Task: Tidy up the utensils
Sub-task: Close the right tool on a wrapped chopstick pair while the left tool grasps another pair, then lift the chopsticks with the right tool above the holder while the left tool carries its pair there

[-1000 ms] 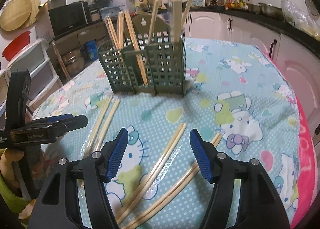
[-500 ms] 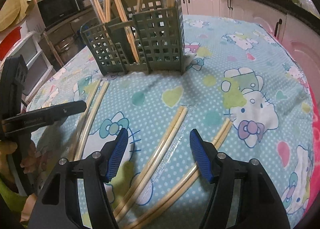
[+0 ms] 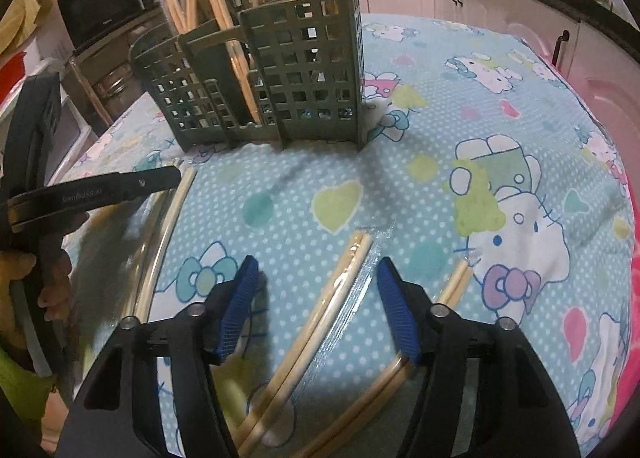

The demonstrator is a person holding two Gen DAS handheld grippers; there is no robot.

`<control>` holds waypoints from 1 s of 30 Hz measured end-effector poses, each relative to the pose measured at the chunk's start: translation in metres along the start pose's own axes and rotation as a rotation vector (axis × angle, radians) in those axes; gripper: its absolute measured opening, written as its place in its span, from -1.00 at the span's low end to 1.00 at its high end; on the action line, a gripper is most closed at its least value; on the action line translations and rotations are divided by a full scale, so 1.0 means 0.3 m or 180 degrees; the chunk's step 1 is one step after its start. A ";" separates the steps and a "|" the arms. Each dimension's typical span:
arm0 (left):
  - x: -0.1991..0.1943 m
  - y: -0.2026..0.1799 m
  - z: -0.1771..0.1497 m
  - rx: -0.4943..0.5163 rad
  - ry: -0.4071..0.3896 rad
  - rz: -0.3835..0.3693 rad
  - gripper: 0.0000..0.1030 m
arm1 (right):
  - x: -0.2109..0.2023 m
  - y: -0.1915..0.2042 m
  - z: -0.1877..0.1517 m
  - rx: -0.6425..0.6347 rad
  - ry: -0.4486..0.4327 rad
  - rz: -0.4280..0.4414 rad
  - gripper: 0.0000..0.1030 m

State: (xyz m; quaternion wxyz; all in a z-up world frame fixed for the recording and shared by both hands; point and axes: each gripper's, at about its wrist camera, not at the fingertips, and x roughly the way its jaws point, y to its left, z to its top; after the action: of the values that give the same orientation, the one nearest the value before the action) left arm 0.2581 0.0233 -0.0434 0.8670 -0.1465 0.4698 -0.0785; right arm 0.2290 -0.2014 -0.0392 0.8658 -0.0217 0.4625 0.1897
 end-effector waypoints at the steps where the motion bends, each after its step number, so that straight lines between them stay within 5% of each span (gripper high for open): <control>1: 0.004 -0.001 0.005 0.0003 0.0002 0.0009 -0.51 | 0.003 0.003 0.002 0.0002 0.0005 -0.0011 0.03; 10: 0.033 0.014 0.059 -0.0075 0.0089 0.0053 -0.73 | 0.030 0.012 0.048 -0.0030 0.0025 -0.0101 -0.69; 19: 0.021 0.048 0.085 -0.0159 0.0140 -0.0027 -0.95 | 0.004 0.061 0.083 -0.0072 -0.0082 0.0156 -0.76; 30: -0.202 0.039 0.089 0.0004 -0.0282 -0.0143 -0.97 | -0.137 0.135 0.123 -0.0247 -0.0446 0.0400 -0.84</control>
State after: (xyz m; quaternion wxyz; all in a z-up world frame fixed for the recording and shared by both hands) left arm 0.2475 0.0556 0.0145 0.8851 -0.1597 0.4275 -0.0916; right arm 0.2237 -0.1687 0.0206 0.8809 -0.0129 0.3936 0.2625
